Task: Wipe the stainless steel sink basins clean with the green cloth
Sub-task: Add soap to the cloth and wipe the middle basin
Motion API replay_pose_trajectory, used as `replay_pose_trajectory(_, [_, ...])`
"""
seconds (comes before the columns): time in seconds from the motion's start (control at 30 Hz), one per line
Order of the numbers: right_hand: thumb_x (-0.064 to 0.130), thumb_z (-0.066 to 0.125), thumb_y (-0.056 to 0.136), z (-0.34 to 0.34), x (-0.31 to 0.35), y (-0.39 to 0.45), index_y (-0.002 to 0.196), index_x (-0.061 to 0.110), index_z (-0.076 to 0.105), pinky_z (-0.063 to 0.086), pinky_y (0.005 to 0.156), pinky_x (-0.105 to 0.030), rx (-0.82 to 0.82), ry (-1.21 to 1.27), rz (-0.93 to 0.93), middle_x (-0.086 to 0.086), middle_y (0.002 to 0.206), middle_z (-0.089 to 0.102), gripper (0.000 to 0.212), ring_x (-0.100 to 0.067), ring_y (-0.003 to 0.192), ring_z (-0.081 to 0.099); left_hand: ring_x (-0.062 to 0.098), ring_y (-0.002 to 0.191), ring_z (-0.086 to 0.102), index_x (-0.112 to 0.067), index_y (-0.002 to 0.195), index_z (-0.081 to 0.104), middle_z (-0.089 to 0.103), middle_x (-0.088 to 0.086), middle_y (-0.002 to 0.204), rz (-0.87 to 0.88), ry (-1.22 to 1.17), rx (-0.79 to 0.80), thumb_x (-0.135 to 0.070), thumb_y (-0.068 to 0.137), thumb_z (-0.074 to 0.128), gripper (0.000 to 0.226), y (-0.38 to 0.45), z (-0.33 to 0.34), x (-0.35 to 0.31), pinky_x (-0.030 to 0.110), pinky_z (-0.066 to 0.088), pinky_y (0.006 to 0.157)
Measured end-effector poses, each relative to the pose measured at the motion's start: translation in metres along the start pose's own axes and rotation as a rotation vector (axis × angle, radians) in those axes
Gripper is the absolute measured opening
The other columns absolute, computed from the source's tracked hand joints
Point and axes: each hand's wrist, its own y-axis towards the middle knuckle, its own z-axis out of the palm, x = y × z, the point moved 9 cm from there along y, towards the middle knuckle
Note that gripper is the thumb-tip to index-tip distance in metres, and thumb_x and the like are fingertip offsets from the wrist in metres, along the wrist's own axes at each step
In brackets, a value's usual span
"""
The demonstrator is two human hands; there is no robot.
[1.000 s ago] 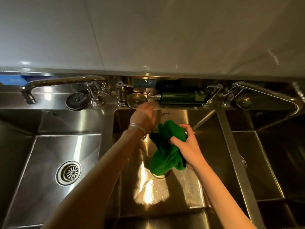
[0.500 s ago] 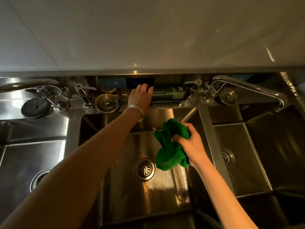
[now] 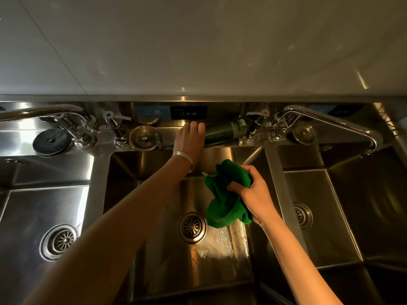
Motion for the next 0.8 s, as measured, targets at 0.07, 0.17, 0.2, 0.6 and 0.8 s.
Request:
replay_pose_trajectory(0.07, [0.026, 0.071, 0.062, -0.003, 0.003, -0.002, 0.103, 0.029, 0.056, 0.053, 0.083, -0.051, -0.011, -0.030, -0.020, 0.002, 0.098, 0.065, 0.044, -0.020, 0.093, 0.063, 0.029, 0.116, 0.045, -0.007, 0.129, 0.038, 0.045, 0.014, 0.128, -0.028, -0.042, -0.015, -0.019, 0.088, 0.057, 0.047, -0.013, -0.007, 0.006, 0.037, 0.038, 0.100])
replay_pose_trajectory(0.17, [0.027, 0.070, 0.060, -0.008, 0.005, -0.010, 0.102, 0.030, 0.056, 0.053, 0.083, -0.047, -0.041, -0.060, -0.044, 0.003, 0.096, 0.064, 0.045, -0.019, 0.092, 0.063, 0.030, 0.116, 0.045, -0.007, 0.130, 0.039, 0.047, 0.014, 0.129, -0.016, -0.029, -0.015, -0.021, 0.084, 0.062, 0.052, -0.039, -0.017, 0.012, 0.038, 0.039, 0.100])
replay_pose_trajectory(0.2, [0.023, 0.071, 0.062, -0.010, 0.005, -0.014, 0.102, 0.029, 0.056, 0.054, 0.082, -0.045, -0.047, -0.056, -0.046, 0.003, 0.096, 0.064, 0.043, -0.019, 0.091, 0.063, 0.031, 0.116, 0.046, -0.007, 0.130, 0.040, 0.047, 0.015, 0.128, -0.016, -0.028, -0.009, -0.020, 0.084, 0.062, 0.053, -0.050, -0.020, 0.015, 0.039, 0.039, 0.099])
replay_pose_trajectory(0.6, [0.018, 0.073, 0.062, -0.001, 0.001, -0.079, 0.094, 0.030, 0.059, 0.053, 0.080, -0.038, -0.115, -0.103, -0.040, -0.001, 0.094, 0.067, 0.037, -0.020, 0.090, 0.065, 0.024, 0.106, 0.050, -0.010, 0.127, 0.046, 0.054, 0.010, 0.119, 0.014, -0.025, 0.144, -0.029, 0.076, 0.071, 0.060, -0.175, -0.032, 0.056, 0.035, 0.045, 0.089])
replay_pose_trajectory(0.8, [0.018, 0.074, 0.062, -0.007, 0.012, -0.085, 0.099, 0.024, 0.061, 0.054, 0.081, -0.042, -0.164, -0.130, -0.043, -0.004, 0.095, 0.067, 0.040, -0.021, 0.090, 0.064, 0.028, 0.086, 0.063, -0.003, 0.108, 0.060, 0.064, 0.014, 0.097, 0.088, 0.121, 0.138, -0.020, 0.065, 0.080, 0.050, -0.212, -0.036, 0.051, 0.041, 0.052, 0.077])
